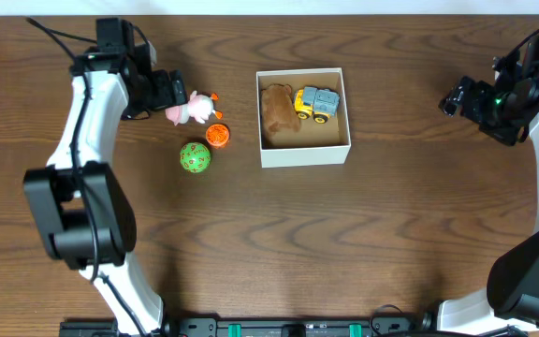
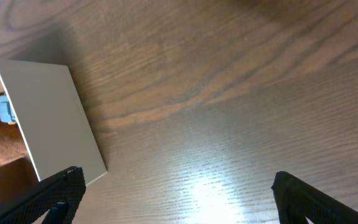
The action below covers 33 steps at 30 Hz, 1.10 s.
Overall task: Pack container
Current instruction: 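Reach the left gripper to the pink-and-white toy figure and grasp it, then carry the pink figure right and release it into the box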
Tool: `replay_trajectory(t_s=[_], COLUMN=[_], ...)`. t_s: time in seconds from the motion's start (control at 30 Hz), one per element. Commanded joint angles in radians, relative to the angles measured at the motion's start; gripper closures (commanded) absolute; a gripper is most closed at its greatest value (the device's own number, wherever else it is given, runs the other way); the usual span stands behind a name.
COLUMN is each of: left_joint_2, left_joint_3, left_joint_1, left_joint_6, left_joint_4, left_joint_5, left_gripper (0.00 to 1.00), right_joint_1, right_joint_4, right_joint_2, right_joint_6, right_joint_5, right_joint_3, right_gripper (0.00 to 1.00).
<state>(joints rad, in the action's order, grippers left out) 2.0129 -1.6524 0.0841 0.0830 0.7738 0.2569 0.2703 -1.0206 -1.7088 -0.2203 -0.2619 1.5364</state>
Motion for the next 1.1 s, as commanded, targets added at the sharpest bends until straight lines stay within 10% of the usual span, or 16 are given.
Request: replay_trajectory(t_s=[0.0, 0.5, 0.8, 1.07], left_joint_2=[0.064, 0.203, 0.222, 0.116], left_joint_3=[-0.023, -0.021, -0.021, -0.028], left_joint_1=[0.018, 0.06, 0.059, 0.058], left_joint_6=[-0.019, -0.049, -0.053, -0.053], left_joint_4=[-0.034, -0.097, -0.121, -0.101], left_joint_5=[0.116, 0.179, 0.205, 0.207], left_gripper=[0.08, 0.14, 0.54, 0.6], right_joint_1=[0.003, 0.003, 0.004, 0.003], right_joint_4=[-0.013, -0.039, -0.069, -0.076], right_joint_2=[-0.009, -0.009, -0.009, -0.009], right_joint_6=[-0.01, -0.01, -0.01, -0.01], right_joint_5=[-0.002, 0.003, 0.003, 0.003], right_joint_3=[0.0, 0.0, 0.0, 0.0], right_gripper=[0.01, 0.01, 0.01, 0.01])
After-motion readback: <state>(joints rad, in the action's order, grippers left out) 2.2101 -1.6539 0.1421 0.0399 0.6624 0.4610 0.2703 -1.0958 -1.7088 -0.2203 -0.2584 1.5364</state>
